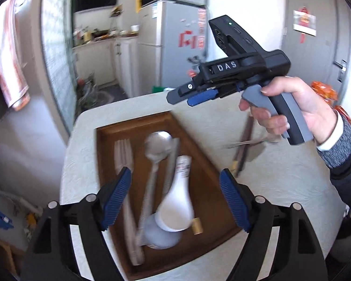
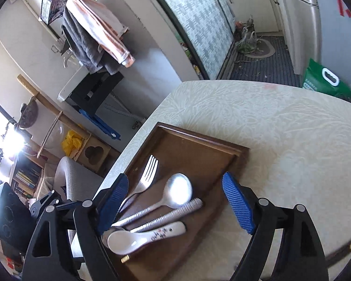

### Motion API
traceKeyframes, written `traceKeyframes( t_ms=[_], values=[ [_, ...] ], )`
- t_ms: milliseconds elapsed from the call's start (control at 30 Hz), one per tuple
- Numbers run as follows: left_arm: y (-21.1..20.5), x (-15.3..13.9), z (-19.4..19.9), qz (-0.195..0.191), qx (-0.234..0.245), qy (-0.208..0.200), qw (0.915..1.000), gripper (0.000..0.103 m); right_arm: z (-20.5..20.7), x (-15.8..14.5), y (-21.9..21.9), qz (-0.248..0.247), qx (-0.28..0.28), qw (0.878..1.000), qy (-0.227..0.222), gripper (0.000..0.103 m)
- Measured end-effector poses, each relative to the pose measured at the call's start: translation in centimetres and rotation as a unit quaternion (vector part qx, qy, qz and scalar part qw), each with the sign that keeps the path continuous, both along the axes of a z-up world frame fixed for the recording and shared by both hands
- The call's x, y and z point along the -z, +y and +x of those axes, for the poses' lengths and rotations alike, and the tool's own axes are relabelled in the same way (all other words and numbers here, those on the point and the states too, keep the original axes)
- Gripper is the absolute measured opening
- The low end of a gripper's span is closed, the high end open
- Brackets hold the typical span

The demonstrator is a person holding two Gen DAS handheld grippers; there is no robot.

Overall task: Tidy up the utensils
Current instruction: 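Grasp the steel knife with the left tool while the right tool grasps a steel spoon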

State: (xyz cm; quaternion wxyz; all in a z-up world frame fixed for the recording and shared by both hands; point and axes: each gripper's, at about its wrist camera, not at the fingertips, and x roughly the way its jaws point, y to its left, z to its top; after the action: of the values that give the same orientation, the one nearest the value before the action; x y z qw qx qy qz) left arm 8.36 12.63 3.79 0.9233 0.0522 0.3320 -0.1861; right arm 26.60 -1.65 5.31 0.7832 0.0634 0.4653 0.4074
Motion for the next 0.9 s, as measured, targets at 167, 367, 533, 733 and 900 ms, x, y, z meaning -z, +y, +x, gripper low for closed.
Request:
traceKeyframes(
  t_ms=[167, 367, 533, 733, 900],
  values=[
    [-5.7, 1.6, 0.0, 0.029, 0.066, 0.001, 0.9974, 0.084, -2.8, -0.4, -9.3, -0.007, 0.054, 0.998, -0.024, 0.084],
    [-10.5, 3.4, 1.7, 0.049, 0.111, 0.001, 0.9926, 0.084, -5.4, 3.5, -19.9, -0.008, 0.156, 0.988, 0.011, 0.08],
    [-12.3, 4.1, 3.6, 0.039, 0.123, 0.007, 0.9917, 0.084, -6.7, 7.6, -23.3, -0.005, 0.177, 0.982, 0.061, 0.065],
    [-13.0, 4.4, 4.8, 0.028, 0.12, 0.016, 0.9922, 0.084, -7.7, 8.1, -22.9, 0.004, 0.165, 0.984, 0.067, 0.045],
    [-13.9, 4.7, 6.0, 0.044, 0.126, 0.021, 0.9908, 0.084, -8.1, 8.5, -22.5, -0.004, 0.16, 0.985, 0.06, 0.03]
  ],
)
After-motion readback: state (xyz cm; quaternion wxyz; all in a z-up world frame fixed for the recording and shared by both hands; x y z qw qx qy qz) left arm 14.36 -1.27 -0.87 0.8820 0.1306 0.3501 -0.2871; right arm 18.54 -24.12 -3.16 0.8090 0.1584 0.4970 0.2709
